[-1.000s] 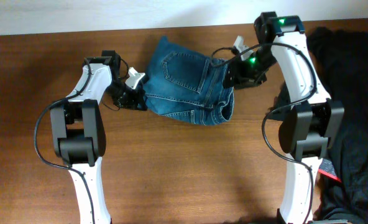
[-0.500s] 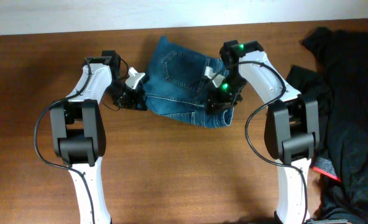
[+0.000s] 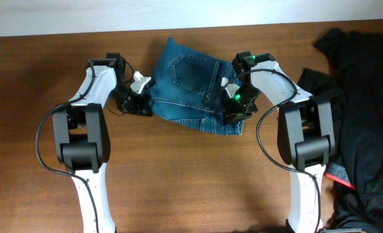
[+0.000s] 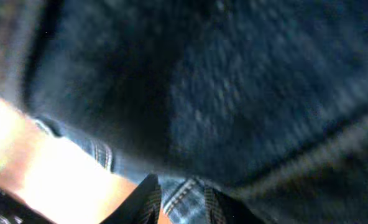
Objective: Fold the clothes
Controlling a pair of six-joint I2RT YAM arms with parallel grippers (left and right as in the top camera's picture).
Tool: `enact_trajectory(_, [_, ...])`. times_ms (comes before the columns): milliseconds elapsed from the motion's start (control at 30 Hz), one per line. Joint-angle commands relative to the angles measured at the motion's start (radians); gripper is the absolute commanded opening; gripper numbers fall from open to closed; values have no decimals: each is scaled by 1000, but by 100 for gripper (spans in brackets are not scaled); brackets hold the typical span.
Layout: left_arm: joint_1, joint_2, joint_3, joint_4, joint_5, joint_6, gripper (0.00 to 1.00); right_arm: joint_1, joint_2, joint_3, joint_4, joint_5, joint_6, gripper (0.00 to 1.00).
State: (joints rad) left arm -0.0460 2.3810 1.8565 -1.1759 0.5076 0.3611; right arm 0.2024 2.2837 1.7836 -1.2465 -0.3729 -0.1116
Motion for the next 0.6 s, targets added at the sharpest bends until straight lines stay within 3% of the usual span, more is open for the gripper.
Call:
enact_trajectory(0, [17,-3,73,-38,-18,23,0,-19,-72,106,-14,36,-11,29])
enact_trajectory(100, [29,-43,141,-76,-6,23,0,-19,-136,221,-31,37,-16,30])
enact_trajectory(200, [39,-100,202,-93,-8,23,0,-19,-173,337,-29,46,-15,44])
enact_trajectory(300, [52,-151,237,-59,-13,23,1,-19,-175,423,-4,71,-15,44])
enact_trajectory(567, [62,-157,235,74,-70,22,7,5,-67,414,50,71,-14,44])
